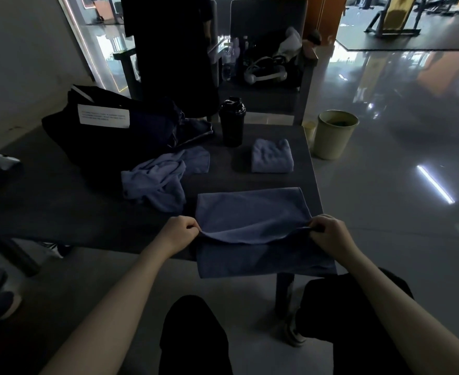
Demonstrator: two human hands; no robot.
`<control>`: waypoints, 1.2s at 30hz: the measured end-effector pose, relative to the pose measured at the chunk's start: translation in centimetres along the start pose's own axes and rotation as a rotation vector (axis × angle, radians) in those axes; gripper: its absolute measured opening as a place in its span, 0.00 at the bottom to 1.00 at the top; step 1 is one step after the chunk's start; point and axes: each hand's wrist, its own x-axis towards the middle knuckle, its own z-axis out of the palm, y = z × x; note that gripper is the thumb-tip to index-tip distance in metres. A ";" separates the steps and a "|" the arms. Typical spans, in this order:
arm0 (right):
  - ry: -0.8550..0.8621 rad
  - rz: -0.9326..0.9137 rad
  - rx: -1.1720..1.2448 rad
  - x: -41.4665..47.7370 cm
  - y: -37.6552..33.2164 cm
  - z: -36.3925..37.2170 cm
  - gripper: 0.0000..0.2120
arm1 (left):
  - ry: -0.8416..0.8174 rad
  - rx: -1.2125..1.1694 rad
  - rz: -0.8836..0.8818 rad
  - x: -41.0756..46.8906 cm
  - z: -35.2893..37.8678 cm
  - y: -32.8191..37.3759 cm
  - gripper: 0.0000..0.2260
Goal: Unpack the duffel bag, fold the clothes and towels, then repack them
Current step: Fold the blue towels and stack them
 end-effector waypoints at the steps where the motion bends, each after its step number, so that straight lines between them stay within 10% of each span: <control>1: -0.012 0.007 -0.031 -0.1 0.0 -0.1 0.03 | -0.021 0.005 -0.005 0.0 0.1 0.0 0.10; 6: -0.063 0.084 -0.217 0.5 -1.0 -0.4 0.21 | 0.023 -0.007 -0.022 1.1 0.5 0.1 0.11; 11: 0.009 0.141 -0.209 3.2 -1.7 0.2 0.08 | 0.218 0.078 0.041 4.8 1.3 0.9 0.11; 20: -0.381 0.167 -0.471 8.7 -0.8 2.4 0.29 | -0.038 0.457 -0.002 12.1 2.3 0.6 0.23; 25: -0.198 0.137 -0.314 10.1 -0.1 3.6 0.24 | -0.070 0.185 -0.049 13.9 1.7 0.6 0.03; 33: 0.070 0.138 0.002 13.4 -1.9 4.1 0.21 | 0.184 0.138 -0.021 16.3 0.6 2.2 0.03; 36: 0.152 0.150 -0.092 13.1 -2.8 4.2 0.19 | 0.250 0.357 0.018 16.5 0.9 2.4 0.17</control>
